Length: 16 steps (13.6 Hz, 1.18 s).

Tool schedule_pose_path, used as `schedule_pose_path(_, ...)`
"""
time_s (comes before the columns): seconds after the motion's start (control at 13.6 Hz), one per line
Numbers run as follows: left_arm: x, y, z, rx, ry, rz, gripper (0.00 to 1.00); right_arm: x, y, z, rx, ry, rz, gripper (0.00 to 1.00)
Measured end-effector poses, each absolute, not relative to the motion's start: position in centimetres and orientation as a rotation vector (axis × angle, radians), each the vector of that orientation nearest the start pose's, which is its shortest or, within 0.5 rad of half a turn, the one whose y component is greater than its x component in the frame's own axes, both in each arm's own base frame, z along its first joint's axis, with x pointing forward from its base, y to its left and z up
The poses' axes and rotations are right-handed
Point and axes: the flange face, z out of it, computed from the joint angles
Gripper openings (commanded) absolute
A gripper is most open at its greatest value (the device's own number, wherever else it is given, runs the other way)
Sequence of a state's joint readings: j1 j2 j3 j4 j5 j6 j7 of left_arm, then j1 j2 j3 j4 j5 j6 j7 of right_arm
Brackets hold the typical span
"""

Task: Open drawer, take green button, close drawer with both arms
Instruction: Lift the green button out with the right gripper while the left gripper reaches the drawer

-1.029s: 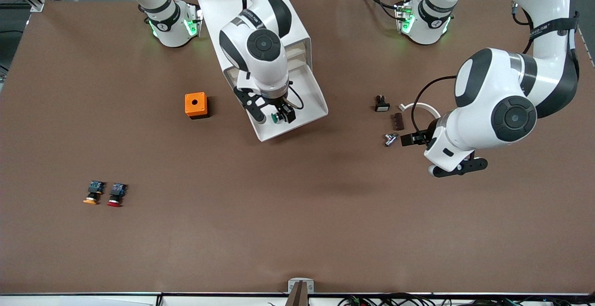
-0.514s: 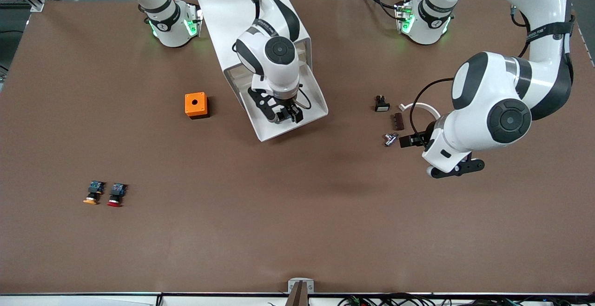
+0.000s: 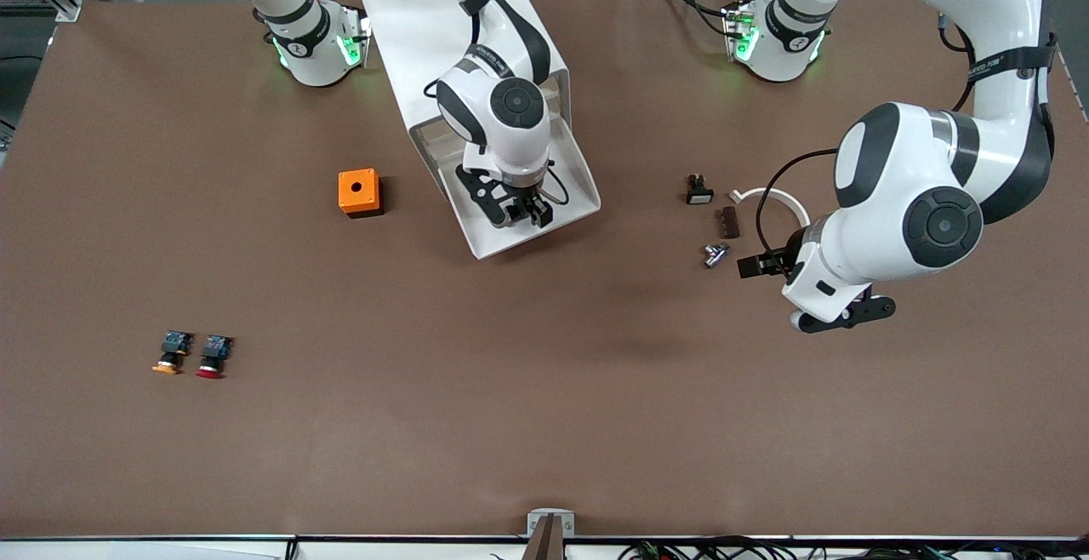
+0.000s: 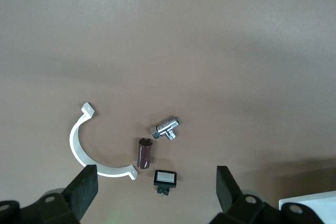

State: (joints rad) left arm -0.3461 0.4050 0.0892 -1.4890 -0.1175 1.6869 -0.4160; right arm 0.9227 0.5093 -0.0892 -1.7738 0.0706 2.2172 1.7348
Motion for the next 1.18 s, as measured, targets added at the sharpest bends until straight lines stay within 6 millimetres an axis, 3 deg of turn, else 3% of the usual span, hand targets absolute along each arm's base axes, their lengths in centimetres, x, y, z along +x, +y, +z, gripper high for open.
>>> schedule_pose_path(0.07,63.0,-18.2,42.9,-3.118,-0.288,0.328,0.99,43.3,48.7,26.9,-2.855,1.442,0.045,0.23)
schedule_pose_path(0.22,63.4,-17.2,43.6,-3.126,-0.31,0.297,0.99,43.4,48.9,27.2,-2.85,1.438,0.043,0.01)
schedule_pose_path(0.51,63.2,-17.1,44.6,-3.13,-0.309,0.294,0.99,44.1,49.1,28.2,-2.83,1.436,0.03,0.0)
schedule_pose_path(0.73,62.3,-17.7,45.3,-3.125,-0.285,0.328,0.99,46.8,48.5,31.5,-2.849,1.412,0.034,0.0)
schedule_pose_path(0.96,62.1,-18.3,44.5,-3.117,-0.269,0.353,1.0,51.9,44.6,35.4,-2.909,1.309,0.055,0.0)
schedule_pose_path(1.18,62.3,-20.5,42.4,-3.111,-0.269,0.344,1.0,57.2,37.1,38.2,-2.988,1.113,0.083,0.0)
